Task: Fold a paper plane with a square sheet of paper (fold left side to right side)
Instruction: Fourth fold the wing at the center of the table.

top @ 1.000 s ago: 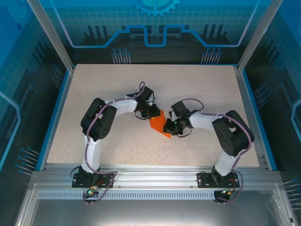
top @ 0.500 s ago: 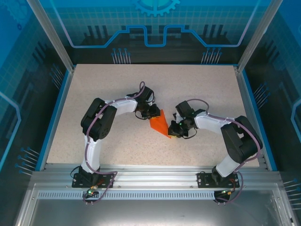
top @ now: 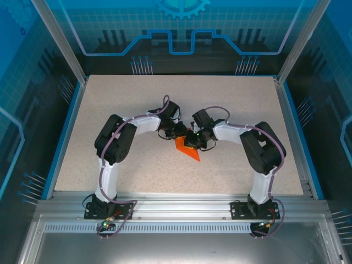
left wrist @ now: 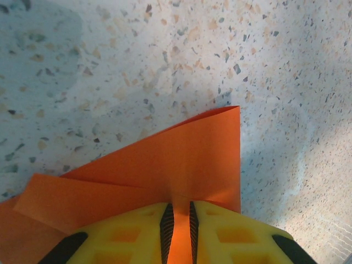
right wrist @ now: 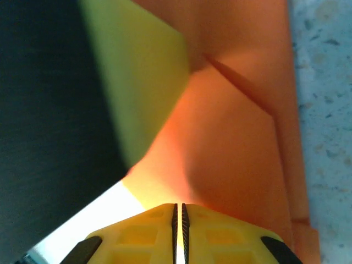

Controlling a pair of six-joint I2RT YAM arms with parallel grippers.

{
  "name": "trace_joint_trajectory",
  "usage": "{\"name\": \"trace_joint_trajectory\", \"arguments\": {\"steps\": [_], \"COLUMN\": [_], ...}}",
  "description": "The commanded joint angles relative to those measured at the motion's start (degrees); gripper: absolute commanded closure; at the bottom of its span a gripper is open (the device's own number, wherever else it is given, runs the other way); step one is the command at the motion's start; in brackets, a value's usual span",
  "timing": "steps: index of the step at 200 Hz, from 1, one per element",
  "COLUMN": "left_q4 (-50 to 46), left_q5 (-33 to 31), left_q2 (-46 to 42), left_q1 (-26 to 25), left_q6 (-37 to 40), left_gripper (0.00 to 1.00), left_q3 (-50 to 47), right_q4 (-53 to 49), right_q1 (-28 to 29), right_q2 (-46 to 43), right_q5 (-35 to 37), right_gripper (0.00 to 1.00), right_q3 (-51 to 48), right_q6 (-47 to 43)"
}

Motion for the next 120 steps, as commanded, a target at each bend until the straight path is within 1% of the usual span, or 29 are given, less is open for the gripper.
{"name": "trace_joint_trajectory", "arguments": {"steps": [1, 28, 106, 120], "left_q4": [-3.3, -3.4, -3.9, -4.0], "left_q5": [-5.2, -5.4, -6.0, -6.1], "left_q2": [3.3, 3.3, 4.0, 4.0], "left_q1": [0.6, 0.5, 0.5, 0.5], "left_q6": [0.8, 0.8, 1.2, 1.2], "left_gripper": [0.77, 0.77, 0.77, 0.77], "left_q3": [-0.4, -0.5, -0.3, -0.3], "right_q4": [0.0, -2.2, -6.4, -6.7], "right_q1": [1.0, 1.0, 0.9, 0.6], "right_q2": [1.9, 2.0, -6.9, -8.3], "right_q5": [2.6, 3.4, 2.0, 2.1], "right_gripper": [0.87, 0.87, 0.87, 0.87], "right_q3": [1.0, -0.6, -11.6, -15.2], "right_q6": [1.8, 2.1, -0.2, -0.5]}}
